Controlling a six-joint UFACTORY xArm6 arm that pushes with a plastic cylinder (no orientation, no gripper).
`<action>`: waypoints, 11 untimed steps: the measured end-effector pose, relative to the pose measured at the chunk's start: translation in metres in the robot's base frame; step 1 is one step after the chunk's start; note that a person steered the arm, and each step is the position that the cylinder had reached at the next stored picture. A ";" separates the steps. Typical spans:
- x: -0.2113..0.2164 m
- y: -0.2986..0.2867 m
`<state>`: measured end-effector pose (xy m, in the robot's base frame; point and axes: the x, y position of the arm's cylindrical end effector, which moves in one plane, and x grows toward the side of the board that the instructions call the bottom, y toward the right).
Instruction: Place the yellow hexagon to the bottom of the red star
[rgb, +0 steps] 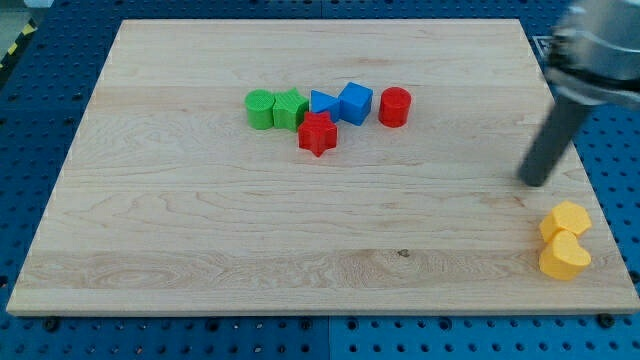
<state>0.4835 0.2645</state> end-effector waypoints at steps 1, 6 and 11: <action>0.037 0.064; 0.056 0.025; 0.053 -0.020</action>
<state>0.5364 0.2446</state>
